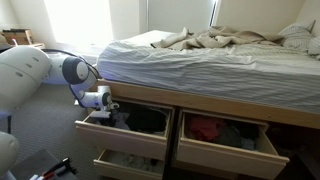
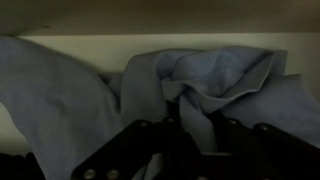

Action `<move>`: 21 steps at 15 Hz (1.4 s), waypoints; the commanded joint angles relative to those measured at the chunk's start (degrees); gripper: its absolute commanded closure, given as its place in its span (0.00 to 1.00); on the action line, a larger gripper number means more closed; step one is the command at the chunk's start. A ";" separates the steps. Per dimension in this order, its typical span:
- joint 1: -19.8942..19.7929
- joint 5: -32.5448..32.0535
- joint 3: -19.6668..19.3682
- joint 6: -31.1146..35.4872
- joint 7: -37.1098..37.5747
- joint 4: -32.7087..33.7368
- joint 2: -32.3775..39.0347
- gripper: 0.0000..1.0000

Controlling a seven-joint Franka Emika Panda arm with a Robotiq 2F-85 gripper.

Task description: Pick up the grey cloth from the first drawer and put it in the second drawer.

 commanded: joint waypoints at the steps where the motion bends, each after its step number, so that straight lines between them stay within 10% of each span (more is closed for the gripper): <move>1: -2.31 1.05 2.14 -12.68 -1.85 2.81 -1.36 0.96; 8: -3.71 -0.06 2.79 -17.14 -2.35 -5.48 -10.20 0.98; 21: -3.91 -0.70 -0.76 24.65 7.44 -40.70 -44.27 0.98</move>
